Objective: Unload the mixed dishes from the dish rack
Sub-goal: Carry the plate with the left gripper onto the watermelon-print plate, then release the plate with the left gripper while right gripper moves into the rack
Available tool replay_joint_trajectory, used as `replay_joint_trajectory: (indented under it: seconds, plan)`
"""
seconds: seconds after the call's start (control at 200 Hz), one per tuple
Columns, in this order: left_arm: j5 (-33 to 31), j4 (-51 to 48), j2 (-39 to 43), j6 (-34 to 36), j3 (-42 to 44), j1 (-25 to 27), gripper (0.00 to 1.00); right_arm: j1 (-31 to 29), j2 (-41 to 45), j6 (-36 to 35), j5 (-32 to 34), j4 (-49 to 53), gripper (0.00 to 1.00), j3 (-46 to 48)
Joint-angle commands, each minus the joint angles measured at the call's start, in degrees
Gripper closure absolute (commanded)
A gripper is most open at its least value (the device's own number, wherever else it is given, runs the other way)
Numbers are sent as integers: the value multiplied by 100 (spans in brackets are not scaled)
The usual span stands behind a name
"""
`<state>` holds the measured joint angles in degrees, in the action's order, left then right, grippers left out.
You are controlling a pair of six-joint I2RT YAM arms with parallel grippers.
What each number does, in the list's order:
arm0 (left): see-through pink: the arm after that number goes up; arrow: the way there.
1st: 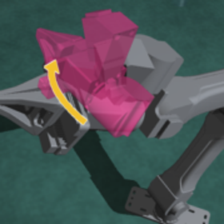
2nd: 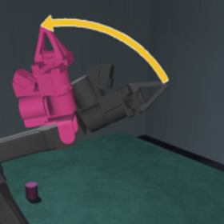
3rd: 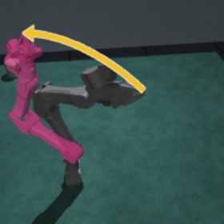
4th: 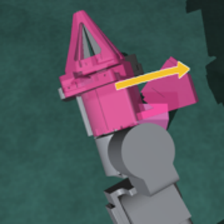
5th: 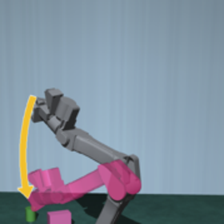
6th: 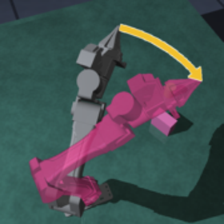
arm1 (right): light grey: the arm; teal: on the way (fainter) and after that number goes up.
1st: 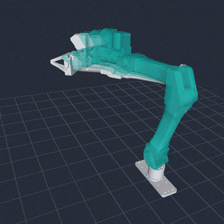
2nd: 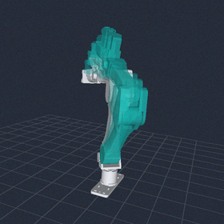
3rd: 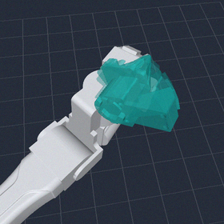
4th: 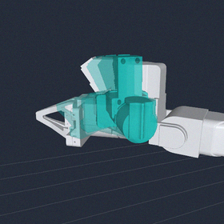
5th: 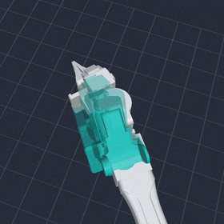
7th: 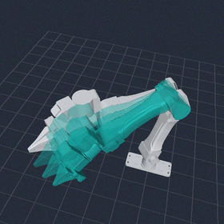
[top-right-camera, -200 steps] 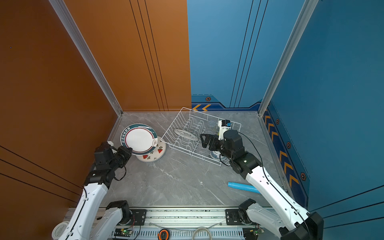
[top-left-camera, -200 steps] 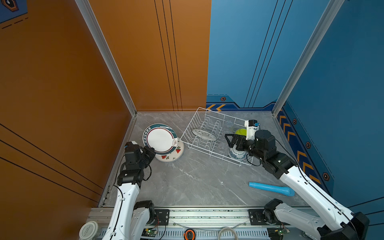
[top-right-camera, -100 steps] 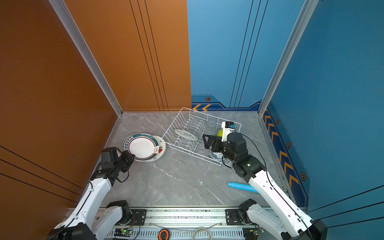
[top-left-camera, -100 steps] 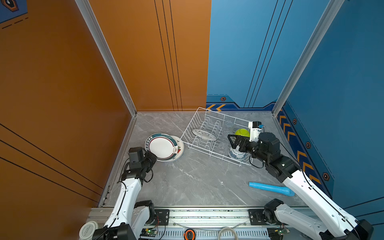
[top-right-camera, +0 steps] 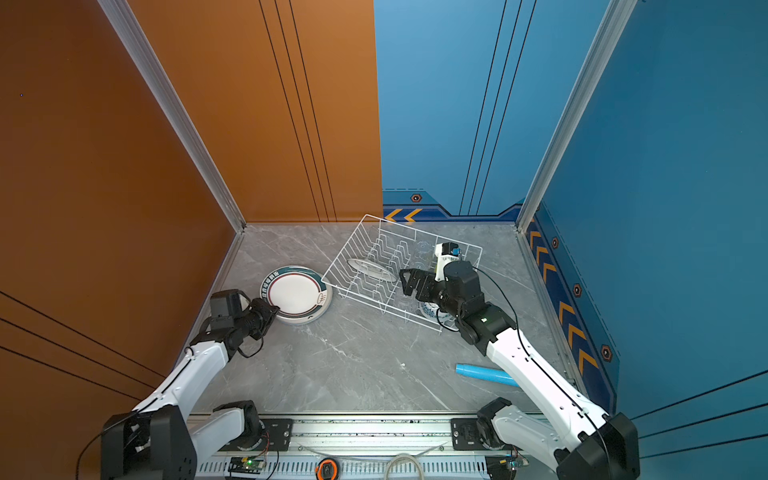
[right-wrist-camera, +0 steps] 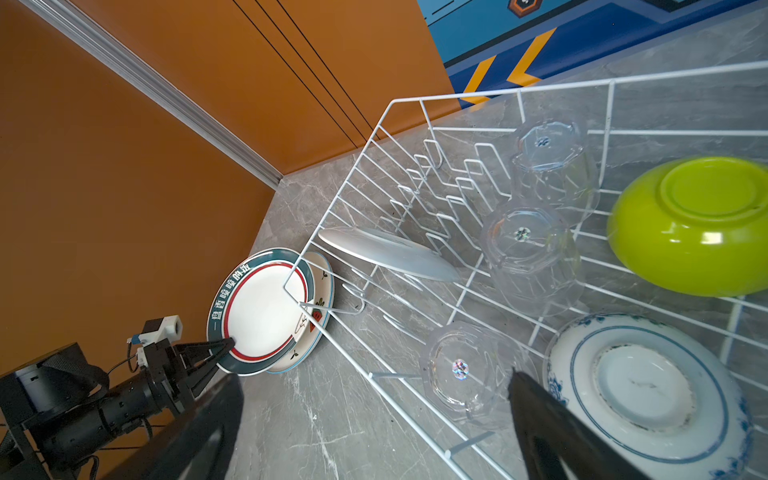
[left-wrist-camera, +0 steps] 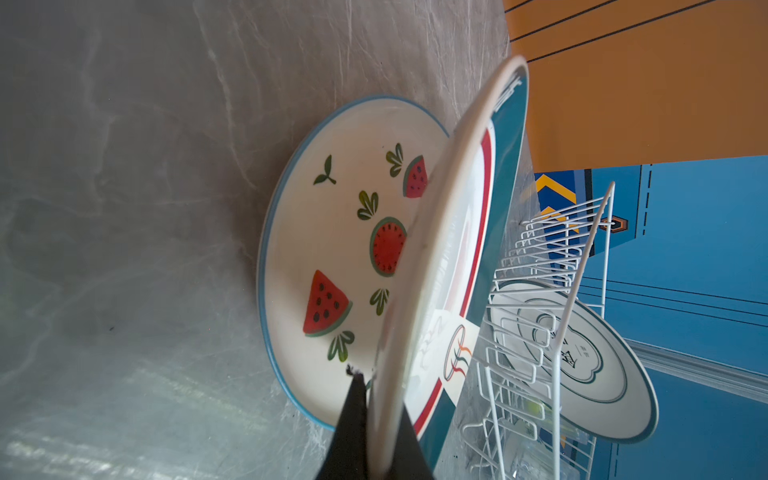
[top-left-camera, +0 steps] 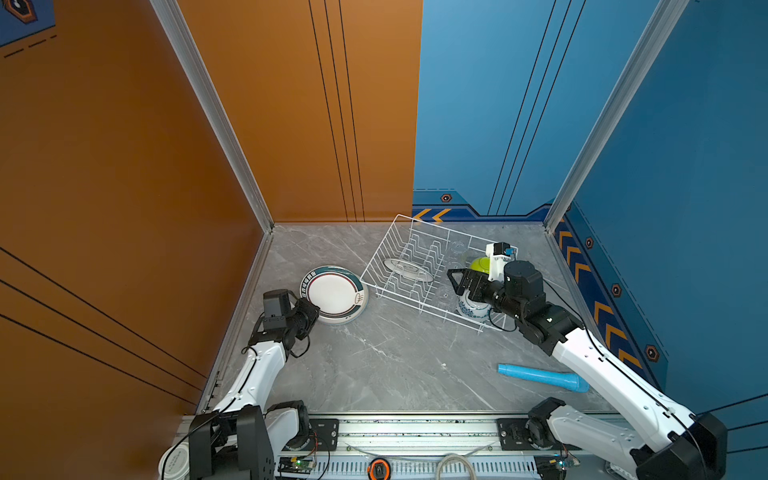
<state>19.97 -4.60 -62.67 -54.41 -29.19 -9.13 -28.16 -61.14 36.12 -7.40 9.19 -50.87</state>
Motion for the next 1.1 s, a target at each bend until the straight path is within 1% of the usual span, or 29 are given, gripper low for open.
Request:
replay_joint_trajectory:
  seconds: [0.0, 0.36, 0.385, 0.405, 0.44, 0.5, 0.626, 0.661, 0.676, 0.731, 0.751, 0.911, 0.946, 1.096]
  plan:
    - [377, 374, -99, 128, -87, -32, 100, -14, -72, 86, -114, -168, 0, 7]
    - [537, 438, -454, 120, -148, -46, 100, -171, -265, -85, -52, -46, 0, -89]
    - [567, 442, -464, 140, -161, -51, 93, -188, -275, -95, -40, -33, 0, -102]
    - [591, 433, -474, 153, -162, -46, 86, -202, -275, -112, -25, -24, 0, -107]
    - [590, 381, -469, 180, -182, -46, 71, -215, -284, -123, 14, -7, 0, -115]
    - [541, 262, -428, 242, -210, -53, 53, -224, -284, -130, 52, 0, 0, -125]
    - [429, 105, -343, 317, -210, -46, 22, -220, -262, -162, 89, 29, 0, -133]
    - [409, 54, -318, 334, -218, -48, 16, -225, -258, -176, 89, 33, 0, -141]
    - [397, 20, -316, 345, -223, -53, 10, -229, -258, -183, 89, 35, 0, -142]
    - [385, -93, -298, 395, -254, -53, 0, -234, -264, -193, 81, 45, 0, -169]
    - [379, -145, -290, 418, -275, -40, 2, -238, -266, -201, 81, 54, 0, -184]
    - [361, -567, -188, 639, -457, -40, 2, -318, -359, -308, 125, 190, 0, -330]
    - [351, -804, -123, 666, -473, -39, 2, -358, -398, -369, 177, 226, 0, -365]
    - [286, -1050, 264, 717, -474, -25, 2, -653, -739, -841, 727, 615, 0, -697]
